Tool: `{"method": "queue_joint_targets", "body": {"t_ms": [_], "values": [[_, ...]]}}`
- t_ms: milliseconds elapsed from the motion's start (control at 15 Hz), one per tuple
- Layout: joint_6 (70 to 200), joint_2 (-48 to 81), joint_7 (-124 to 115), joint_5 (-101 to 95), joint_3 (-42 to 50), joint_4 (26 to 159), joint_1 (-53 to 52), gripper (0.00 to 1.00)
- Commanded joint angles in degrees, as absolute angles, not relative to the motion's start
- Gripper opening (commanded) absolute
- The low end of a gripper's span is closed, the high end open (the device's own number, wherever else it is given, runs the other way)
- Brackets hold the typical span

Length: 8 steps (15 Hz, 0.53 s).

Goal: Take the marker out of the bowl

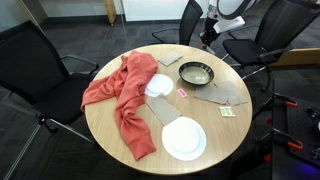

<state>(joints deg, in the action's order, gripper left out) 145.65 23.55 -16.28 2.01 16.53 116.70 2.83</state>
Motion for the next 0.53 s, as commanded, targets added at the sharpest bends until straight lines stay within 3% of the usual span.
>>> {"method": "queue_joint_targets", "body": {"t_ms": [0, 467], "values": [[143.81, 23.21, -17.9, -0.83, 17.29, 117.39, 4.91, 0.05], [147.7, 31.04, -15.8, 1.91, 15.63, 115.3, 9.88, 0.05]]}}
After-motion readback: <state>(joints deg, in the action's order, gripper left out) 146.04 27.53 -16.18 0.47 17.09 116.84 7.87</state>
